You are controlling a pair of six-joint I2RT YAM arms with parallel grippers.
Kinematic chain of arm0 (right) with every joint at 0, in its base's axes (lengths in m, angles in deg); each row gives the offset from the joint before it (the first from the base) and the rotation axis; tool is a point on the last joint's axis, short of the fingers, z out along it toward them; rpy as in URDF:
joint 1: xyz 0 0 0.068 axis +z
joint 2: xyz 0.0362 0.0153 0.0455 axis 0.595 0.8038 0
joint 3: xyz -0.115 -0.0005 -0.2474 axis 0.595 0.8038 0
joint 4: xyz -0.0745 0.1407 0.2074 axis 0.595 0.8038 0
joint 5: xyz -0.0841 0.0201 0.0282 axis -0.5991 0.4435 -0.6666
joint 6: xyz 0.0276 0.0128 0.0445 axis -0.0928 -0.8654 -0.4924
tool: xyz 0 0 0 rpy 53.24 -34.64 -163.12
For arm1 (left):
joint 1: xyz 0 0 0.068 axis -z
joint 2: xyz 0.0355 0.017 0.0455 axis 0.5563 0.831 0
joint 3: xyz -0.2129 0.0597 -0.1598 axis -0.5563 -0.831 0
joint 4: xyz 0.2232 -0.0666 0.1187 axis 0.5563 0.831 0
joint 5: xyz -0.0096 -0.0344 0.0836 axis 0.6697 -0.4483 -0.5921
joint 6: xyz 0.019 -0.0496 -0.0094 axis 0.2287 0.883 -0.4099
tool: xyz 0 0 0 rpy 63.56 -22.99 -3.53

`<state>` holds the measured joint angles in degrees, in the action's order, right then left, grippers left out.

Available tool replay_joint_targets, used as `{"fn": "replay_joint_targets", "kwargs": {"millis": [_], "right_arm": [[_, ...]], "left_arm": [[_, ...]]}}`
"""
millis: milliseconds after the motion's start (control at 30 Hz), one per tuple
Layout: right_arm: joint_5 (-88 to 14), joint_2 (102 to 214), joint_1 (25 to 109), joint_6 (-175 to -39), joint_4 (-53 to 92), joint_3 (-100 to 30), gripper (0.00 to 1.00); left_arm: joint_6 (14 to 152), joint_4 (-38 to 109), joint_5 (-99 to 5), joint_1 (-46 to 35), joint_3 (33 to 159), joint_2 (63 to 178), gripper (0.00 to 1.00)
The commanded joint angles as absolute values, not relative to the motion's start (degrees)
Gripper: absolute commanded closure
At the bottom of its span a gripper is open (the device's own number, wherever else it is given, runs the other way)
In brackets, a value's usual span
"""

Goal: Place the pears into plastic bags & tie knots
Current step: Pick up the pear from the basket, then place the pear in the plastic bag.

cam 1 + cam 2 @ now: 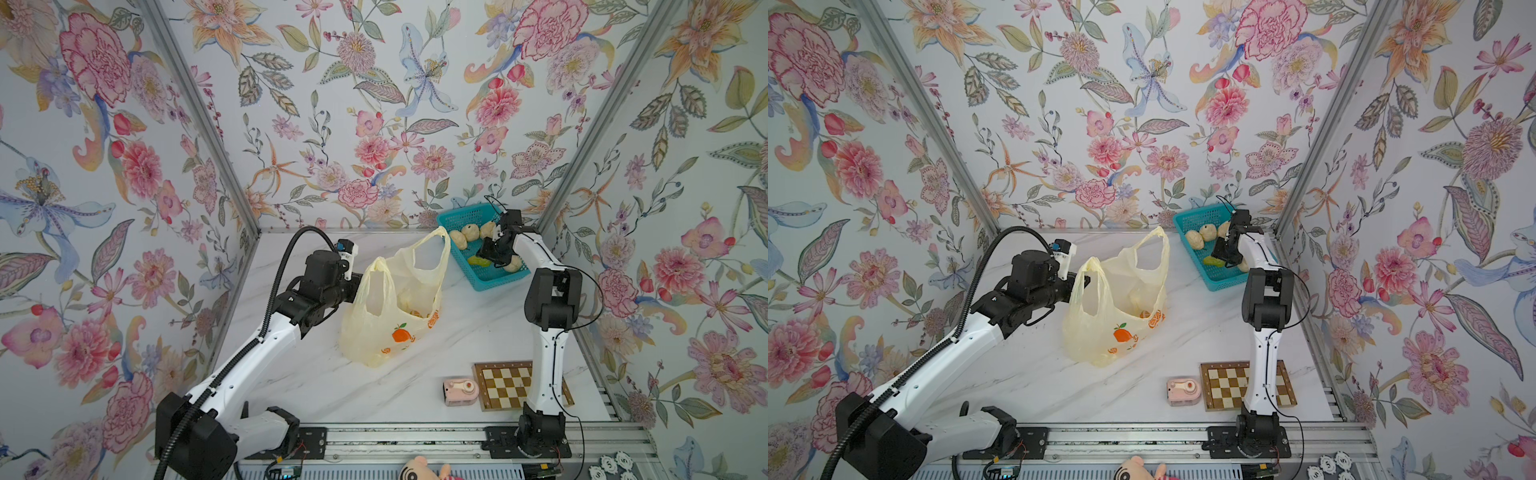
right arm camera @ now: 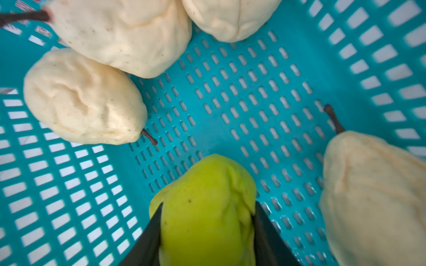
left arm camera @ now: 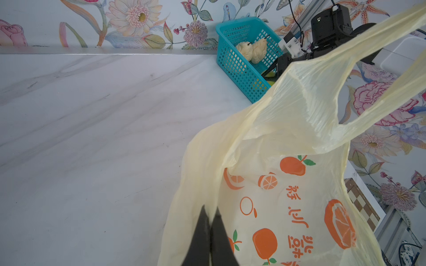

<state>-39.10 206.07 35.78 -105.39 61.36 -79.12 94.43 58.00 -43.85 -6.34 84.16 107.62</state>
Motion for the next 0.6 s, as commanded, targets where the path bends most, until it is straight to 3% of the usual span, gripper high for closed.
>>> {"fn": "replay_joint_targets", "kwargs": {"millis": [0,300,567], "right_arm": [[-39.9,195.9,36.45,-104.29,62.8,-76.23,0.6],[-32.46,167.76,42.23,-103.36,62.4,-56.14,0.61],[-33.82,142.84,53.74,-107.68,65.37,-45.49,0.61]], "left_arm": [[95.67,56.43,-45.43,-5.52,83.24,106.78,1.0],[96.59,55.07,-46.6,-5.41,82.56,106.47,1.0],[97.14,55.47,-48.12,-5.41,81.75,105.81,1.0]]}}
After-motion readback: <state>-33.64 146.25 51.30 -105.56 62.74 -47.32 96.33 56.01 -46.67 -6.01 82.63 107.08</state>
